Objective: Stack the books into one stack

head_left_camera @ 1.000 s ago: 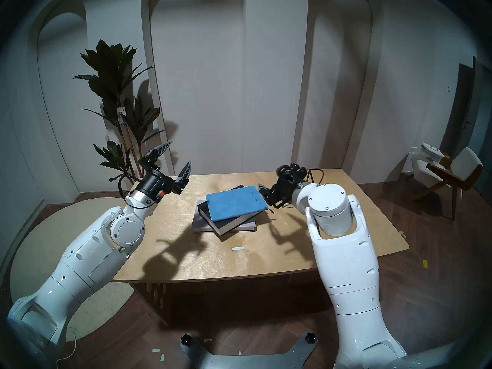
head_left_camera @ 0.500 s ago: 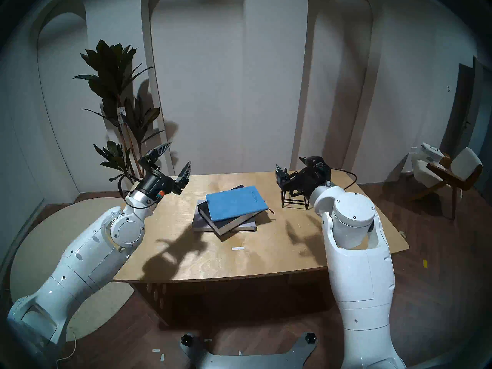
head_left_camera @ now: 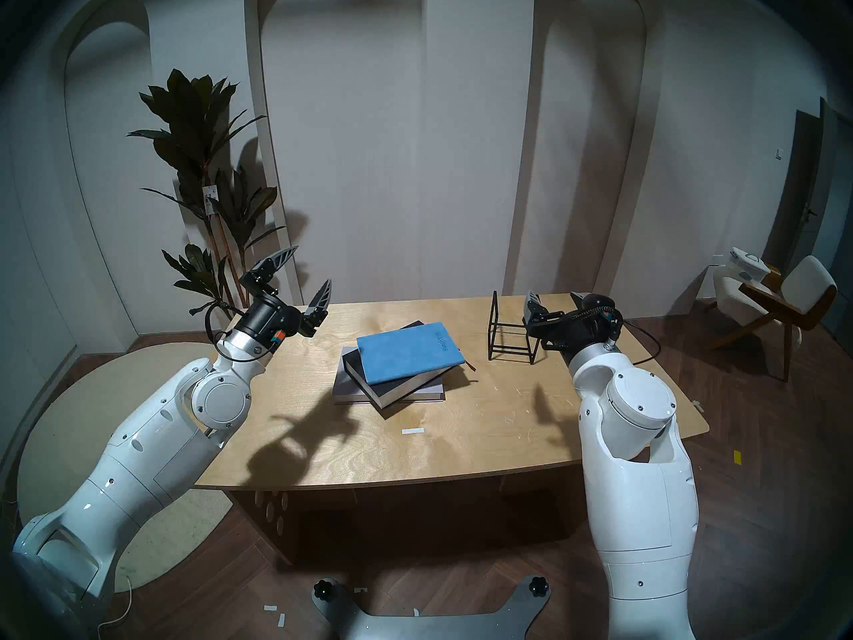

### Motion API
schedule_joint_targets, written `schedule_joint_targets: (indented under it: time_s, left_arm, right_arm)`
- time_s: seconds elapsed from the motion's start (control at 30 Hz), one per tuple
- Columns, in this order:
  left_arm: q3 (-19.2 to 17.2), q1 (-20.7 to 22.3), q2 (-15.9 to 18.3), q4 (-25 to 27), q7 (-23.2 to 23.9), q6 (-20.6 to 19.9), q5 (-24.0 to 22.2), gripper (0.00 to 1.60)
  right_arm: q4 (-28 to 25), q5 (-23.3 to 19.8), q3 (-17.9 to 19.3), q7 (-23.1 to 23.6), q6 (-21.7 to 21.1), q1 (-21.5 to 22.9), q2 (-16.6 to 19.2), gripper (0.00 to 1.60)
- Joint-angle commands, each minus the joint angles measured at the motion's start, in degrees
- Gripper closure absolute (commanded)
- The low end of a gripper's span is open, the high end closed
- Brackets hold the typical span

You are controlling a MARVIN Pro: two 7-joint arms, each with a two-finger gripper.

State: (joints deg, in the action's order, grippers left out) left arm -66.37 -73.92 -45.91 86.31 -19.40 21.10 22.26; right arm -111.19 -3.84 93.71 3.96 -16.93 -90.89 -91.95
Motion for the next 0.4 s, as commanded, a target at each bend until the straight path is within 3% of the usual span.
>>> schedule_joint_targets:
  time_s: [0.0,0.37]
  left_arm:
    - [-0.58,1.06,-0.14,0.84,-0.29,-0.14,-0.02,0.00]
    - [-0.58,1.06,-0.13,0.84,-0.30,-0.14,-0.02,0.00]
  right_arm:
    - [-1.14,-1.98,-1.57,-4.58,1.98,-0.33,-0.16,0.00]
    - [-1.10,-2.09,-1.87,-5.51,2.32,-0.35,-0.23,0.00]
